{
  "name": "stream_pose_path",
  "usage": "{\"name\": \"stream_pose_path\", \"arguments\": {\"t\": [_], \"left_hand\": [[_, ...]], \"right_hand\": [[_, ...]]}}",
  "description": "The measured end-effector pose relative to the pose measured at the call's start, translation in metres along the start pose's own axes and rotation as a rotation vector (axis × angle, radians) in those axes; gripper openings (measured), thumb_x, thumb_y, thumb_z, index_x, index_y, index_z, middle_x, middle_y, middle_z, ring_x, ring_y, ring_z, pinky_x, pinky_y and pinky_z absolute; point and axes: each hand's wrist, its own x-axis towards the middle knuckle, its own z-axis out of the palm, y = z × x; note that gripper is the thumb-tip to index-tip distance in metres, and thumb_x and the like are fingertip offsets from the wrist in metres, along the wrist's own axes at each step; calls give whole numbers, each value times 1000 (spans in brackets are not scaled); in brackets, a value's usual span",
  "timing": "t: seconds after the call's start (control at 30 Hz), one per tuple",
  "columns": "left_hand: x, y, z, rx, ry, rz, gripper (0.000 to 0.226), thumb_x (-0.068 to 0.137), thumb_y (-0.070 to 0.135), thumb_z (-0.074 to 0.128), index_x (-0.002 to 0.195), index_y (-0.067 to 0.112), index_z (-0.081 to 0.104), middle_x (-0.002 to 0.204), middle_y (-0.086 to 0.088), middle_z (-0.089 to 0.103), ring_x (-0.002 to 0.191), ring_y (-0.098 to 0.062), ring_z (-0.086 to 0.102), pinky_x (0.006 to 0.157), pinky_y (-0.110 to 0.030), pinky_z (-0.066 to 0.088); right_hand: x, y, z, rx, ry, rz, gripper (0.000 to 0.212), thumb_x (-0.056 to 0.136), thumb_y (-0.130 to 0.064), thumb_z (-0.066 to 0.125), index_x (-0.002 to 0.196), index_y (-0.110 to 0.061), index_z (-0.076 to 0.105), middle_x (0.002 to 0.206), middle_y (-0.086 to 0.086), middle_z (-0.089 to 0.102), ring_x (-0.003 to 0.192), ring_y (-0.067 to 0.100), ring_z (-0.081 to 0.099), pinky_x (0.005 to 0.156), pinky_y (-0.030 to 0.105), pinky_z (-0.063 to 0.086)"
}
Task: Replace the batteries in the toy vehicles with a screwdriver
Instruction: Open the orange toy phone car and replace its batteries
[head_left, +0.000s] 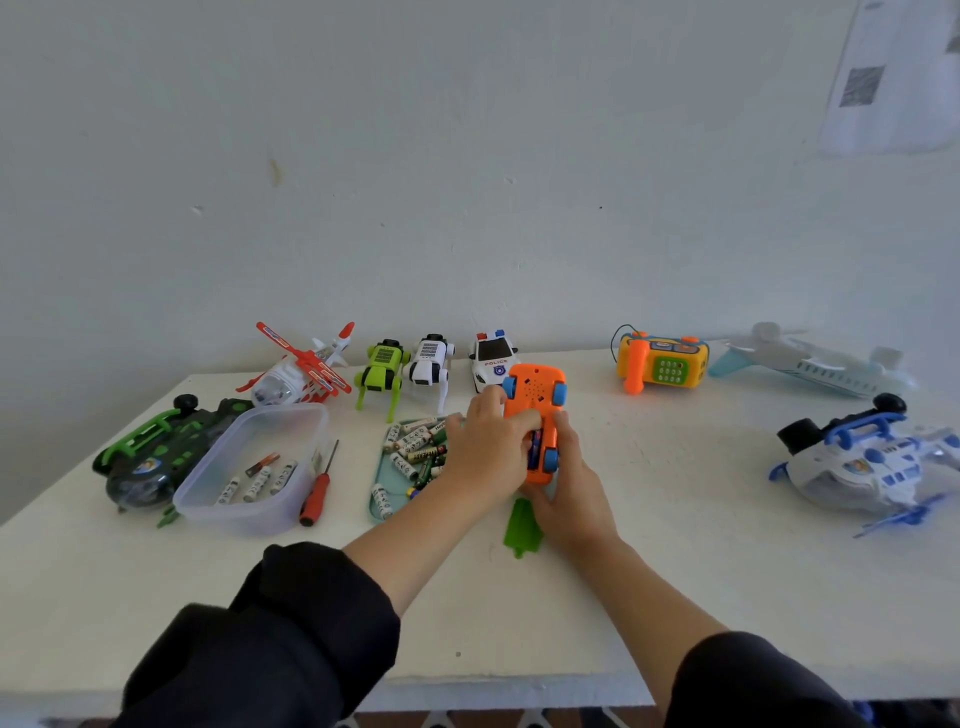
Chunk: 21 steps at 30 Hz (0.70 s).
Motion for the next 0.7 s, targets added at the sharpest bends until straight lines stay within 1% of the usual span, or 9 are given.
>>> {"name": "stream_pose_path", "arguments": {"t": [0.1,0.17,0.2,0.27,0.3,0.37,0.43,0.57,0.7], "left_hand": [[1,4,-4,67,-37,11,25,95,26,48,119,27,55,137,-5,30,132,-23,25,107,-52,23],[0,3,-2,102,-8,37,25,92,29,52,115,22,54,137,-3,32,131,-24,25,103,-46,27],[-2,3,1,77,48,50,23,90,28,55,111,19,54,133,-2,36,127,-25,29,97,-42,29],[-5,5,6,-55,157,49,15,87,23,59,99,15,55,115,-2,50,112,-24,41,87,-35,35],[-6,6,7,-131,175,31,11,88,21,59,95,14,55,104,-1,54,102,-21,47,82,-33,39],[-6,11,7,-260,142,-41,5,91,19,56,93,14,55,89,1,56,85,-17,52,73,-30,43],[-4,13,7,-288,134,-92,5,93,20,53,90,15,54,82,1,57,77,-16,53,66,-28,43],[2,16,5,-231,115,-98,9,93,20,51,85,18,53,83,0,58,77,-16,53,65,-28,40],[7,13,3,-81,83,-24,14,95,21,47,83,19,54,81,2,51,79,-16,50,65,-27,32]], "right_hand": [[-1,-4,-2,26,-8,13,89,85,-9,65,150,-23,5,140,2,48,117,22,55,78,15,35],[-2,-4,-1,1,-15,-4,87,86,-9,63,150,-23,5,139,5,49,113,25,57,76,19,37],[-2,-5,-1,-7,-8,-10,86,86,-8,61,150,-22,5,136,8,52,109,27,59,74,22,37],[-2,-4,-1,-13,-3,-2,84,87,-9,59,150,-21,4,128,11,57,101,28,61,70,24,36],[-2,-4,-1,-15,-5,0,84,87,-9,58,150,-22,3,126,11,58,100,28,61,70,24,36],[-2,-6,-2,-20,-17,1,84,88,-8,56,149,-23,1,127,10,57,101,28,60,70,24,35],[-2,-7,-2,-29,-30,-2,84,89,-8,55,149,-25,-1,133,10,54,105,28,60,72,24,37],[-1,-6,-2,-15,-4,-5,86,88,-11,57,141,-36,-6,135,11,53,107,30,59,74,25,38],[-1,-4,-1,-35,-17,-10,89,87,-9,59,146,-28,-5,134,11,53,107,30,59,75,24,39]]}}
